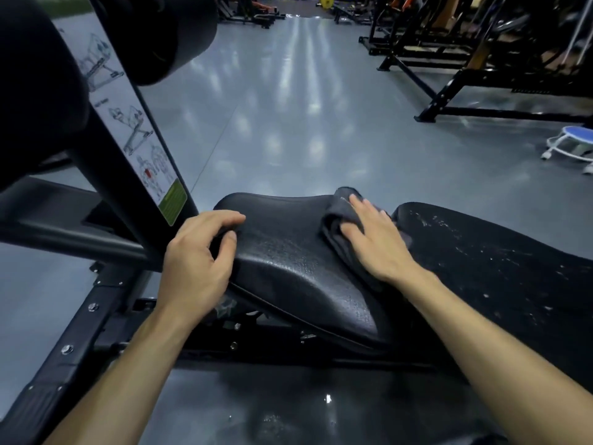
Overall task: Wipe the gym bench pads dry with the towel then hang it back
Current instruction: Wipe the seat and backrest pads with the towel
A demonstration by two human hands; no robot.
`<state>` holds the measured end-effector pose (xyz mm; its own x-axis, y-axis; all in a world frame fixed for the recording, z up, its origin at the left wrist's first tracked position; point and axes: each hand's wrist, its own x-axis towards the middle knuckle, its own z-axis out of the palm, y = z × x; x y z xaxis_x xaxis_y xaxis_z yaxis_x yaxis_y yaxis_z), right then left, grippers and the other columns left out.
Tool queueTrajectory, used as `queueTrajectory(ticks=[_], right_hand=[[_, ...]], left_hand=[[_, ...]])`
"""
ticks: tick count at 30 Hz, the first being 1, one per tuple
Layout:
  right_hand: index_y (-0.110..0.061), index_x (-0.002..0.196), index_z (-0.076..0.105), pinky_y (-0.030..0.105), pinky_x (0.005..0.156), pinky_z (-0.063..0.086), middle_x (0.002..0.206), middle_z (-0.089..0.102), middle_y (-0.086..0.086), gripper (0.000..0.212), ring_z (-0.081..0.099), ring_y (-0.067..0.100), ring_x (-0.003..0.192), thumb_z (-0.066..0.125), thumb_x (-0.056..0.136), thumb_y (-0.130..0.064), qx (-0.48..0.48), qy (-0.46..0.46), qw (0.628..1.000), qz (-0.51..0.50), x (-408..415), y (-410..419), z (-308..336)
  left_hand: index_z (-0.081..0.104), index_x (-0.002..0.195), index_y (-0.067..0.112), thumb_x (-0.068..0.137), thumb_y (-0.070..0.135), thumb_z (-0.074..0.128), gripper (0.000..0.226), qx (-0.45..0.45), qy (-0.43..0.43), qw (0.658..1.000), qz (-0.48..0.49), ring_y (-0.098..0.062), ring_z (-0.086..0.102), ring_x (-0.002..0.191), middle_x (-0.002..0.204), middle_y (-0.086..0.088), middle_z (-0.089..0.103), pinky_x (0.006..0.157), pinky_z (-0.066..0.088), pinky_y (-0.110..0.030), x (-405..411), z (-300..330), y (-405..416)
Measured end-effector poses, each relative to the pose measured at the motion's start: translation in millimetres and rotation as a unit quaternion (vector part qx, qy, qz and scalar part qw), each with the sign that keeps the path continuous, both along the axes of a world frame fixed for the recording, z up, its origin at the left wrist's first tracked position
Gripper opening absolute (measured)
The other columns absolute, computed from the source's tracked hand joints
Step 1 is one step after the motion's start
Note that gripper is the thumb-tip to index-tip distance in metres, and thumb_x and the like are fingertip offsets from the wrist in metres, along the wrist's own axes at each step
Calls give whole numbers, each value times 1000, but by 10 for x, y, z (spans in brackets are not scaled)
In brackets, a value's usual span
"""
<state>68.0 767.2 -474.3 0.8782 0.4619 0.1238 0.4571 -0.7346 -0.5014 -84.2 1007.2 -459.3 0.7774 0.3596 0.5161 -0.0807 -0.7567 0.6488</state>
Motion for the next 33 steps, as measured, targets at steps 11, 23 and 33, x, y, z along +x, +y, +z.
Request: queueTrajectory(ticks=[11, 23, 33], right_hand=[[-32, 159, 28, 36, 127, 0, 168, 20, -12, 67, 8, 7, 155, 30, 93, -45, -2, -64, 964, 259, -585, 1257, 263], [-34, 159, 28, 38, 127, 1, 169, 16, -9, 63, 8, 12, 156, 26, 97, -47, -15, -31, 990, 136, -342, 1173, 196], [-42, 154, 36, 29, 127, 8, 164, 28, -18, 69, 12, -4, 152, 25, 86, -43, 102, 38, 985, 134, -1127, -180, -28]], left_hand=[[68, 115, 14, 103, 5, 42, 30, -134, -153, 972, 118, -6, 69, 102, 105, 3, 73, 92, 53, -21, -4, 213, 178], [70, 112, 17, 102, 8, 45, 28, -102, -110, 984, 94, -5, 68, 104, 105, 7, 74, 94, 54, -29, -248, 185, 96], [73, 102, 15, 99, -1, 49, 30, -73, -83, 993, 40, 4, 64, 98, 100, 7, 73, 86, 46, -10, -179, 190, -201]])
